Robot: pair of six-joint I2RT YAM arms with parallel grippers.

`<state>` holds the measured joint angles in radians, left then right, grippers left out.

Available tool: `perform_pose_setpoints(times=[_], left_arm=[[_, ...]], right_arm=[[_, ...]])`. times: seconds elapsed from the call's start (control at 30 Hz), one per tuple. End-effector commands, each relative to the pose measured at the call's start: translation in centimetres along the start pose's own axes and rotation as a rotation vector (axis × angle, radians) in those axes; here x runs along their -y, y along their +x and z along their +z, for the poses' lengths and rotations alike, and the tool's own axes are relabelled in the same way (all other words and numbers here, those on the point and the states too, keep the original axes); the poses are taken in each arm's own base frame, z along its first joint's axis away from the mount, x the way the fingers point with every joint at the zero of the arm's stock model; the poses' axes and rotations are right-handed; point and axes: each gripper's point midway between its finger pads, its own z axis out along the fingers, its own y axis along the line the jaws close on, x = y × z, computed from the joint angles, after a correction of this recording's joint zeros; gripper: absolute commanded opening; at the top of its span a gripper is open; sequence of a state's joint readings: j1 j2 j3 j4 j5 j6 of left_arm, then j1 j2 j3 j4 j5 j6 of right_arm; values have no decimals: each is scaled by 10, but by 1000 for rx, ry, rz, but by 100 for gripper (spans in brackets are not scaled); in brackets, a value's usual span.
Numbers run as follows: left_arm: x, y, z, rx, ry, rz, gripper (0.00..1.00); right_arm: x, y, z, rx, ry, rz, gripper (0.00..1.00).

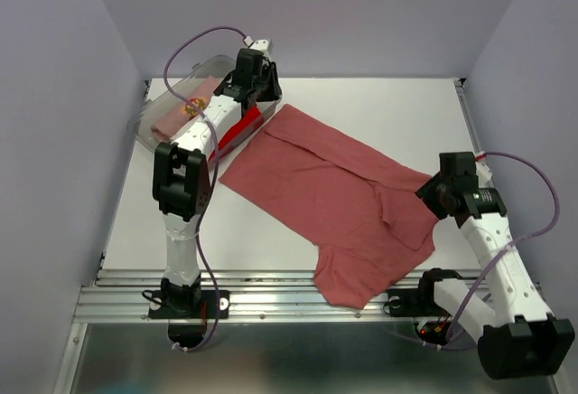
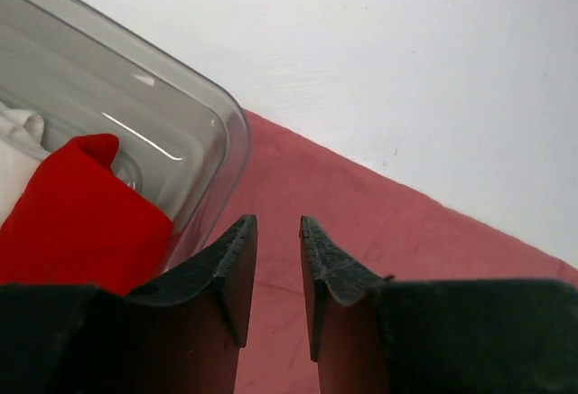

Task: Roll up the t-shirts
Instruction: Fold the T-shirt at the center of the board.

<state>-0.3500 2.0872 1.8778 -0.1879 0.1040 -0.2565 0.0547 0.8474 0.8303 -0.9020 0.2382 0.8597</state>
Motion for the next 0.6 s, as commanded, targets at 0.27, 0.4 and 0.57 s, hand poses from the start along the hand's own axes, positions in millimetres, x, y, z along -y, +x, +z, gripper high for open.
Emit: perform_pose_setpoints(times=[0.27,0.4,0.57], left_arm=[[71,55,30,-115,132,17,0],[67,80,55,-158,111,15,0],[62,99,73,-197,83,20,0]], right_arm=[[14,-46,90,4,97,28,18],[32,-48,112,-17,148,39,18],[60,-31,142,-73,221,70,16]])
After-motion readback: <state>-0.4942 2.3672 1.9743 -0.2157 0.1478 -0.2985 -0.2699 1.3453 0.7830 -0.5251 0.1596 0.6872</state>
